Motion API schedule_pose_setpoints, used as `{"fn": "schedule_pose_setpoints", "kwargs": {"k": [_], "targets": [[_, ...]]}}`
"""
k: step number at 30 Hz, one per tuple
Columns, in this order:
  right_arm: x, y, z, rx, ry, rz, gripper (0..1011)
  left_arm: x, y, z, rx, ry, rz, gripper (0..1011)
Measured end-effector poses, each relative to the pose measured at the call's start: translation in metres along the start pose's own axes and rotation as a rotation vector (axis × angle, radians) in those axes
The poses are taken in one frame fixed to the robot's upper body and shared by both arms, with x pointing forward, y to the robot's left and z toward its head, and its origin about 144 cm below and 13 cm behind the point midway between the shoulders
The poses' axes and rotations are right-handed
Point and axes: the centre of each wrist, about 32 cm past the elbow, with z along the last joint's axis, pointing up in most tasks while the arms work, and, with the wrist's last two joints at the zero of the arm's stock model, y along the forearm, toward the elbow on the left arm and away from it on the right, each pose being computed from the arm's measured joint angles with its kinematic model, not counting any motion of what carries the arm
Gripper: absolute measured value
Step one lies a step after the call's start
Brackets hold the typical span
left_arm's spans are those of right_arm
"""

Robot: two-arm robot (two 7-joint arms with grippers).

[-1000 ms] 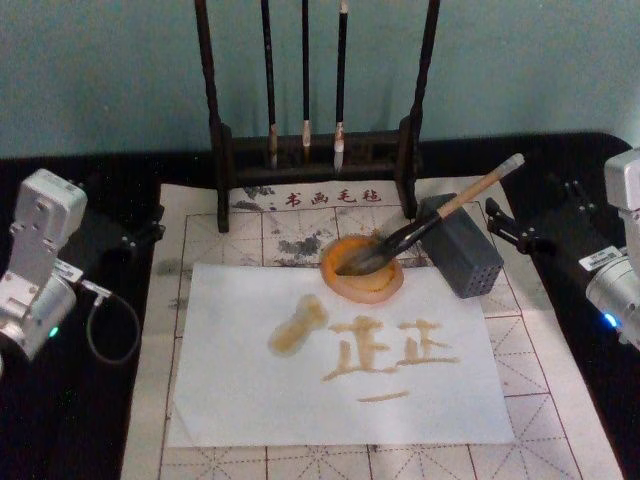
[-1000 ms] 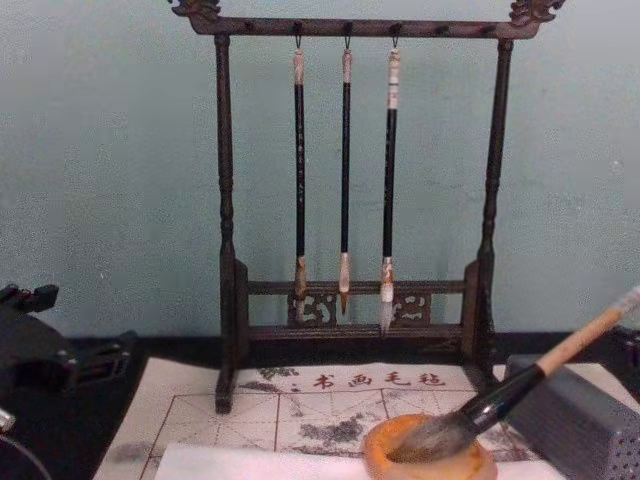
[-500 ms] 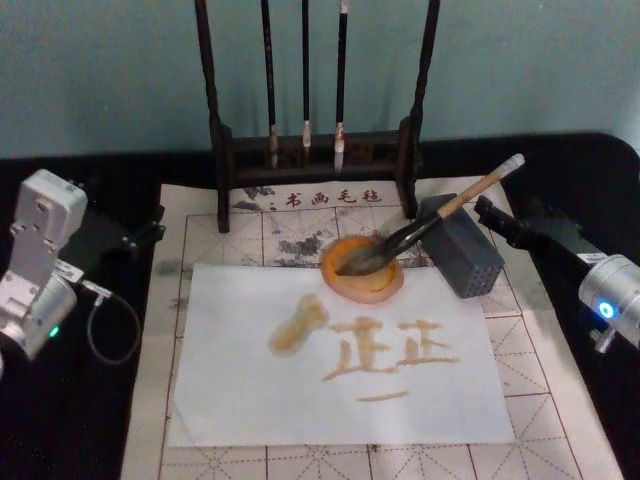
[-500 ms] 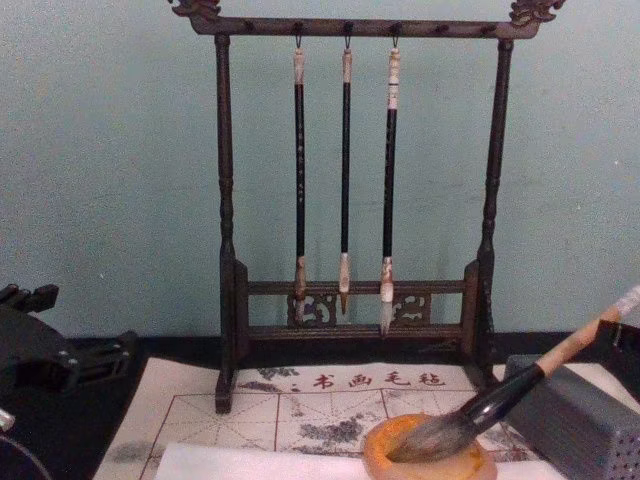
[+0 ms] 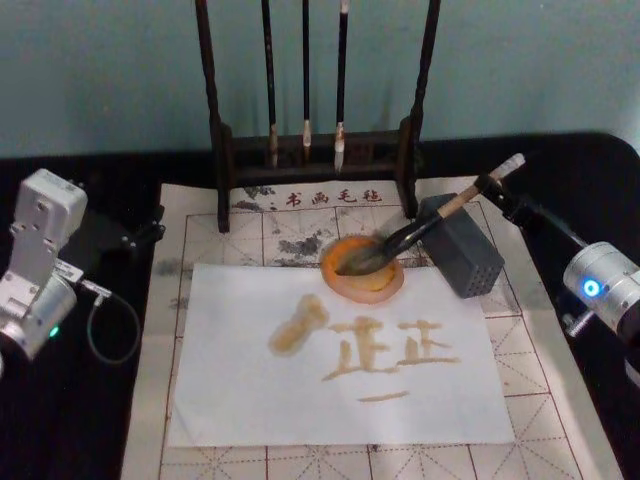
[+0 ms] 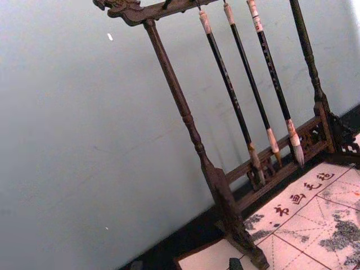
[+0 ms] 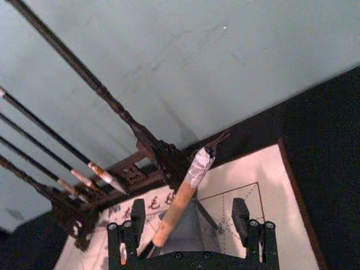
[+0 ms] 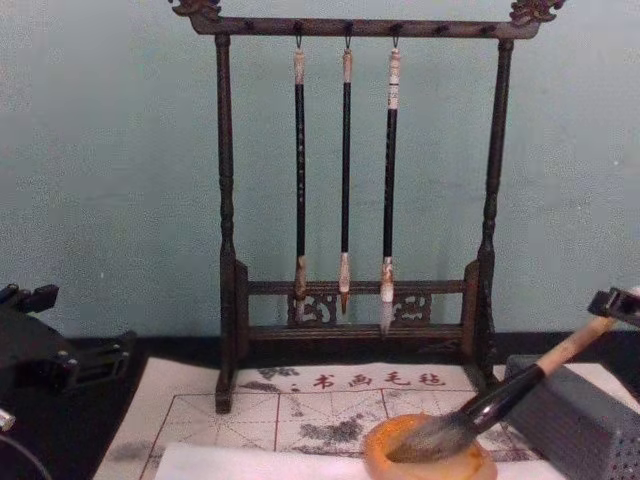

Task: Pick up the brush from the inkstone, write on the paper, then place the brush back to its original position.

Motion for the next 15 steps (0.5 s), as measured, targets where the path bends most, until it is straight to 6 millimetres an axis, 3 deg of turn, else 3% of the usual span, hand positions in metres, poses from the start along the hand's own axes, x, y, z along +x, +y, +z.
{"fn": "schedule_pose_setpoints", "kwargs": {"k": [15], "targets": [[-0.008, 0.019, -0.004, 0.006, 0.113, 0.015, 1002, 0.000, 0.000, 0.000, 0.000, 0.000, 0.000, 1001]]}}
